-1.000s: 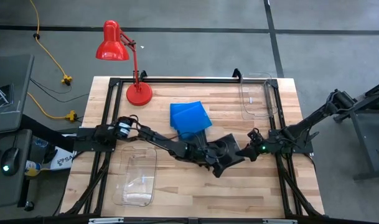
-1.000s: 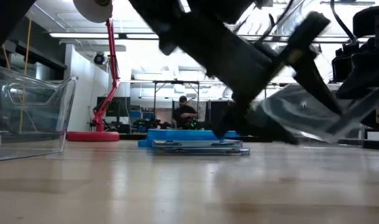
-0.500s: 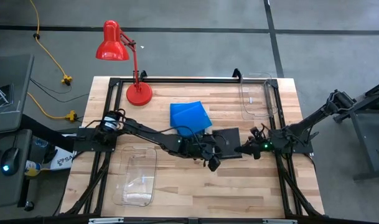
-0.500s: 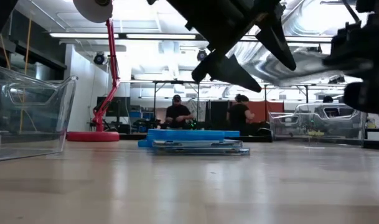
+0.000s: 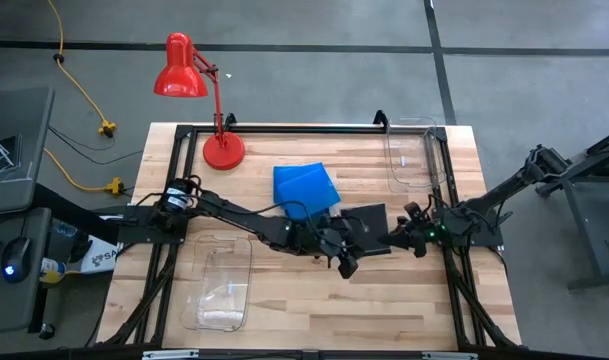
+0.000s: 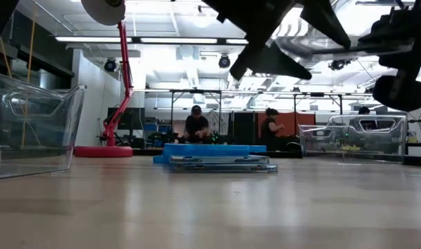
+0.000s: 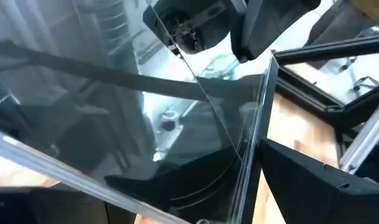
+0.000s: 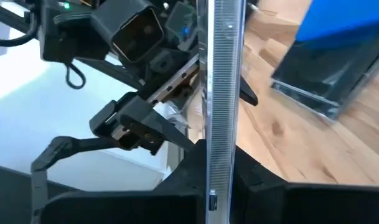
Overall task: Pick & place jewel cases by type
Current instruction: Put the black cd case into the bottom transparent bin
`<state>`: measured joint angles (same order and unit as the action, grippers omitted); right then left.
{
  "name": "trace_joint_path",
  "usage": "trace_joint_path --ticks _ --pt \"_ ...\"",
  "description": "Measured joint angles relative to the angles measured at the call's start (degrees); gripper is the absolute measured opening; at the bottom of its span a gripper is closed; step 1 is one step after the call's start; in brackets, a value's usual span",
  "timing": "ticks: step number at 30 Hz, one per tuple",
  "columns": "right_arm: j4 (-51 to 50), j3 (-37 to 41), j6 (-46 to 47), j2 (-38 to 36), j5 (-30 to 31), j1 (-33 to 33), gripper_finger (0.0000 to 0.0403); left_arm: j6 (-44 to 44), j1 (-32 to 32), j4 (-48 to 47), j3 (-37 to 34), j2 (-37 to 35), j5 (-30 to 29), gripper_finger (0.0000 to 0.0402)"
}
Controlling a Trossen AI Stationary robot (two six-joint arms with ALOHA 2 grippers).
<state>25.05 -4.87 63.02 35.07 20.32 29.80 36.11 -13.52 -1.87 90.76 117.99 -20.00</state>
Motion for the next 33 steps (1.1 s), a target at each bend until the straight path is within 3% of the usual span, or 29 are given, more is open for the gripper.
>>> trace_joint_path --ticks 15,19,27,33 --pt "-10.7 -9.4 -7.7 -1.4 -4.5 0.0 0.0021 -6.4 -0.1 12.9 0.0 0.1 -0.2 0.0282" --pt "-15.3 -11.4 -8.1 -1.7 -5.3 0.0 0.0033 -6.4 0.1 14.1 0.0 0.1 0.1 0.023" --pt "-16.5 -11.7 -10.8 -2.2 -5.8 0.0 0.002 -7.4 0.0 15.9 0.0 0.1 1.6 0.0067" --pt "-16.5 -11.7 -11.1 -2.7 -6.2 0.0 0.003 -8.7 0.0 16.1 0.0 0.1 2.1 0.0064"
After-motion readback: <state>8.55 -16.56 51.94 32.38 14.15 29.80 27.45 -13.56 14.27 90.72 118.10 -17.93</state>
